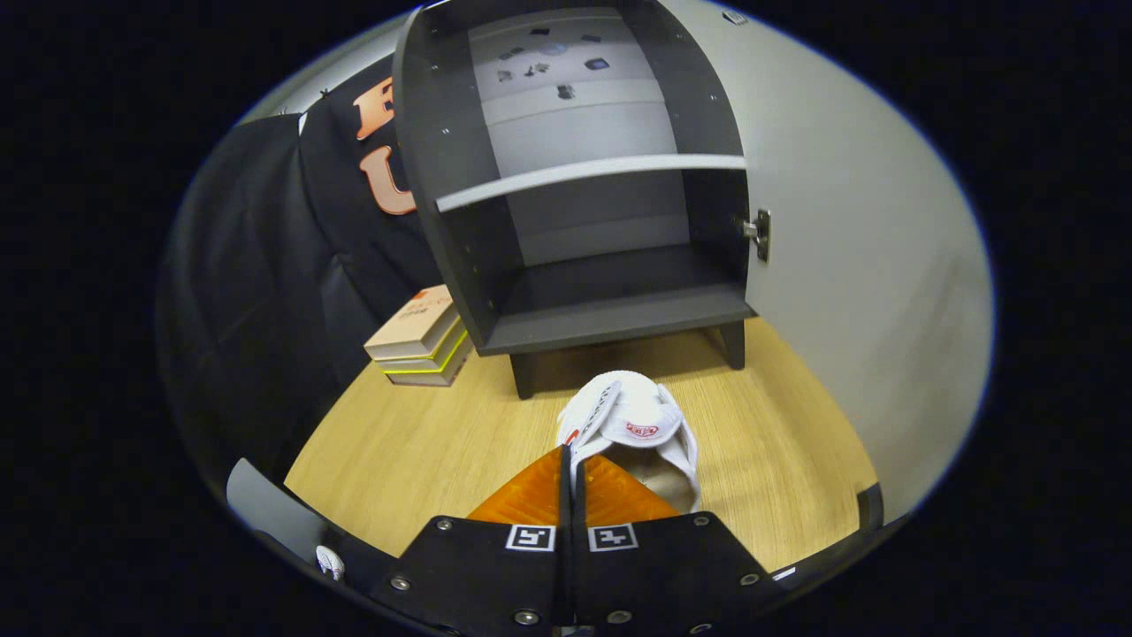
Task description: Open the shoe cabinet door, grab the shoes and put them into the shoe cabinet, then close the shoe cabinet door.
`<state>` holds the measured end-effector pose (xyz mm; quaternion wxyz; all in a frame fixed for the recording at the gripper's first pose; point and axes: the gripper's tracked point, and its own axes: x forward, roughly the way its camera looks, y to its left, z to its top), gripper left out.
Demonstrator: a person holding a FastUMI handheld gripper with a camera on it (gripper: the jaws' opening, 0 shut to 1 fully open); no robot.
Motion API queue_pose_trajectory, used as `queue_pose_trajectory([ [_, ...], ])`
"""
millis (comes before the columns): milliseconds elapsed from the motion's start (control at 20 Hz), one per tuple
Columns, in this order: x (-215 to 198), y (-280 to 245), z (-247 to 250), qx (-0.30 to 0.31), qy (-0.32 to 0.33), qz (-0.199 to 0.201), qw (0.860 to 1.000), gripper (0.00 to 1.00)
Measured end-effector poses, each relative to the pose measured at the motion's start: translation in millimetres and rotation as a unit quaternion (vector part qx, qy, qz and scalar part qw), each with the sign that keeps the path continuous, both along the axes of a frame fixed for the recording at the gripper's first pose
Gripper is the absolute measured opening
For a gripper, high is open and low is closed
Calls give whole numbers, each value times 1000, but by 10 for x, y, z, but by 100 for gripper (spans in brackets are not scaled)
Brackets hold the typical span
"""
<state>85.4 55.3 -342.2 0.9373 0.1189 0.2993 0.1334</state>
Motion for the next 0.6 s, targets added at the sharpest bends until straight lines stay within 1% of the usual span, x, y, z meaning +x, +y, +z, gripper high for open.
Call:
queue_pose_trajectory([
  [200,102,-45,899,-2,-72,6,997,0],
  [350,306,-73,1522,-10,-127,8,992,0],
  [500,615,-85,1938,-9,-173,7,985,0],
  [600,895,-79,2092,-19,-192,9,981,0],
])
